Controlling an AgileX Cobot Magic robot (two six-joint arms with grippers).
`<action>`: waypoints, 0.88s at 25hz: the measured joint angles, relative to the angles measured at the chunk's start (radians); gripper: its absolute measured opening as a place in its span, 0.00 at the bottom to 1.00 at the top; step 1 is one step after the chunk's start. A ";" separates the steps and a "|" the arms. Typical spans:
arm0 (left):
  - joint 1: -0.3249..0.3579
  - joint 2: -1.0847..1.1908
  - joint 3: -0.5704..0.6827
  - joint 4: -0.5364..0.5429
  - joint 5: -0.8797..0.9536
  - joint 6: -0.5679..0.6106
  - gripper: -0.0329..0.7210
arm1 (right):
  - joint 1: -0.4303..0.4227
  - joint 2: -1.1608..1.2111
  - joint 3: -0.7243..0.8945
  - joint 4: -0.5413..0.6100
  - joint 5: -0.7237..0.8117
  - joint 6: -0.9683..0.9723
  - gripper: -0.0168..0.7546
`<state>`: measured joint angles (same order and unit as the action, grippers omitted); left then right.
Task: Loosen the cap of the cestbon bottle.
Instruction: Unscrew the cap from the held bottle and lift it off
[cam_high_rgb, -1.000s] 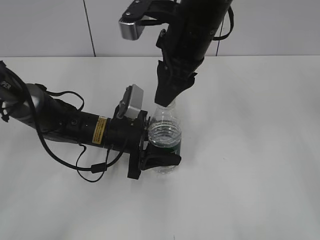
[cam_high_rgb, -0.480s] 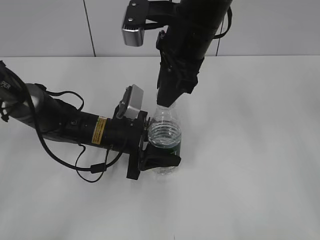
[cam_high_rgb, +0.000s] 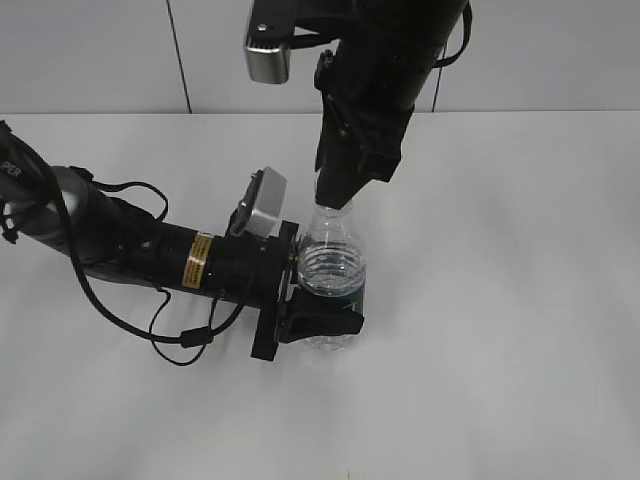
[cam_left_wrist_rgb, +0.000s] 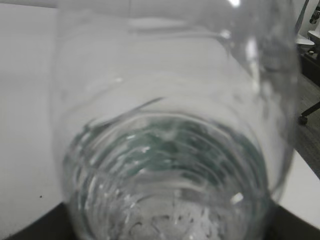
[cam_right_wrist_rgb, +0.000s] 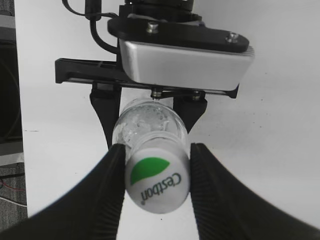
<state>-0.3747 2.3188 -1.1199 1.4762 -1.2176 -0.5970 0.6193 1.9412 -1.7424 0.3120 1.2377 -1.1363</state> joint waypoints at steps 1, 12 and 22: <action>0.000 0.000 0.000 0.001 0.003 -0.001 0.57 | 0.000 0.000 0.000 0.001 0.000 -0.002 0.41; -0.001 0.002 0.000 0.031 0.024 0.009 0.57 | 0.000 -0.016 -0.003 -0.003 -0.014 -0.072 0.40; -0.001 0.002 0.000 0.013 0.031 0.037 0.57 | -0.001 -0.016 -0.003 -0.028 -0.014 0.031 0.40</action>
<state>-0.3754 2.3206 -1.1199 1.4888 -1.1870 -0.5602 0.6182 1.9257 -1.7456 0.2836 1.2235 -1.1055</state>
